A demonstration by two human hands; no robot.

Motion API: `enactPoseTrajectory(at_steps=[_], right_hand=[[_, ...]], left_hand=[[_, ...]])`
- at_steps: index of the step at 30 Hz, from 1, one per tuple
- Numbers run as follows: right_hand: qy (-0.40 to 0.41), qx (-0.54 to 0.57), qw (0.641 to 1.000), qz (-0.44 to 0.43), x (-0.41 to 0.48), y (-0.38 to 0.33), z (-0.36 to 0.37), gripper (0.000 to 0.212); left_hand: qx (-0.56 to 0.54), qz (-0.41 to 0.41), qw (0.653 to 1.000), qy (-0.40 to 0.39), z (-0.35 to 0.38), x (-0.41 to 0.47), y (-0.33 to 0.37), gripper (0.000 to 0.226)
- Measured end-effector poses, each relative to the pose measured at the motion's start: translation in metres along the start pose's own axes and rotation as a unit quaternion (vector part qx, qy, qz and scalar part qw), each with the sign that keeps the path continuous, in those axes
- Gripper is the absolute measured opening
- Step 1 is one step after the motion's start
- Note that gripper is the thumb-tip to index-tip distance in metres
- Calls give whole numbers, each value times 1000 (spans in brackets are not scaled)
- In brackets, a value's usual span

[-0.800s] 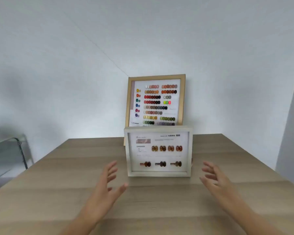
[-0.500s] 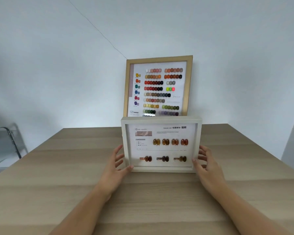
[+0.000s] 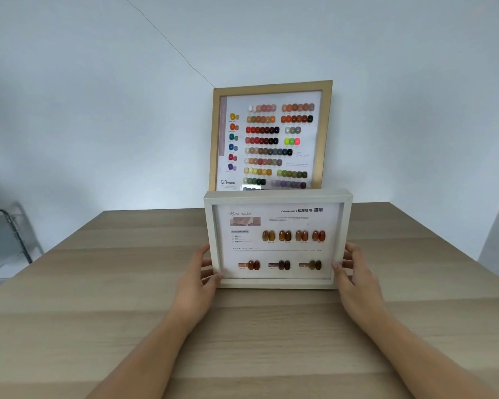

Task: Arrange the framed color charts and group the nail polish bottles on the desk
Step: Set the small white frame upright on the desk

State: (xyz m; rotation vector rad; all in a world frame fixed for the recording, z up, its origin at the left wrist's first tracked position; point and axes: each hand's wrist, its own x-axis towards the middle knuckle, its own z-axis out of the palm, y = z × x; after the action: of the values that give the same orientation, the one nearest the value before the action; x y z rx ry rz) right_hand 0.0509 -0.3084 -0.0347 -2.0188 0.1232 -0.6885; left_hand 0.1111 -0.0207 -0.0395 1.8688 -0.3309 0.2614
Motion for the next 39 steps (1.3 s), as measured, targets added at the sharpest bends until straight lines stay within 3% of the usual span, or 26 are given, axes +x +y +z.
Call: enactPoseTrajectory(at_steps=[5,11,21,25,29,36,39], right_hand=[[-22,30,999,-39,-12,-26,25,34],[-96,81,990,-69,-14,-78,113,37],[-149,147,973,-93,5,-131,272,35],[-156,124,975,-95,17,-135,305,33],[-166,108,976,-90,25,-133,316,34],[-167,103,976,-93,26,-131,317,34],[-172,99,977,-82,23,-131,314,38]], left_hand=[[11,39,999,21,-48,-8,-4,60],[9,32,997,71,-148,-2,-18,49],[66,-54,980,178,-272,32,-73,50],[69,-67,978,188,-287,44,-102,53],[63,-81,975,197,-289,58,-116,70],[68,-97,977,179,-288,67,-122,53],[69,-107,974,189,-281,60,-114,60]])
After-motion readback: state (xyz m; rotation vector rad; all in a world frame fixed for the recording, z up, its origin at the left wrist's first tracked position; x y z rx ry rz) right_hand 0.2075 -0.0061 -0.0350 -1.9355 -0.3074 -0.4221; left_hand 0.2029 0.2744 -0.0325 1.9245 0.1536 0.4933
